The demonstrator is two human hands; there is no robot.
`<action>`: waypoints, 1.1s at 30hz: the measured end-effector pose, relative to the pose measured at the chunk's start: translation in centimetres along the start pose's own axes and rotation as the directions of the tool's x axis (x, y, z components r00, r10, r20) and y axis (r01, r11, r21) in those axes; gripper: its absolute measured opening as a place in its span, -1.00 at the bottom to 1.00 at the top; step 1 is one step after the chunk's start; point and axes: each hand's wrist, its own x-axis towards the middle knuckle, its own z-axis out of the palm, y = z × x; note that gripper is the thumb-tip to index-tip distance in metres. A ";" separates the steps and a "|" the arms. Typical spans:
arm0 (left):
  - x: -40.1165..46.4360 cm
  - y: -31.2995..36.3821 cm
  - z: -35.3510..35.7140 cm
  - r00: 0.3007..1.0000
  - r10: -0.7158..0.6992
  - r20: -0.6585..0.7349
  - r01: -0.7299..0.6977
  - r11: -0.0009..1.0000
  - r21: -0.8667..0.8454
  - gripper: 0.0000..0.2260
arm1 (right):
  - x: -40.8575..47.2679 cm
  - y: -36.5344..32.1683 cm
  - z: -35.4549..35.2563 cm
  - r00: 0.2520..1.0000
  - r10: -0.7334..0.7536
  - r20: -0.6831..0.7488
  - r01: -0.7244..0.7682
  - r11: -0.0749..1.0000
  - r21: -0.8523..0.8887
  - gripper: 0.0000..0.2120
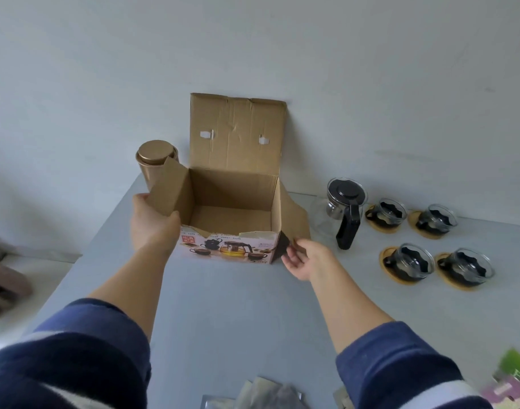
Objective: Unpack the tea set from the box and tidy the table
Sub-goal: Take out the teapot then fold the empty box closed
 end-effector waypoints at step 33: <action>0.3 -1.7 1.4 0.873 0.137 0.468 -0.209 0.972 0.105 -0.48 | -4.1 -4.6 11.6 0.565 -0.711 0.419 0.743 0.218 -0.632 -0.57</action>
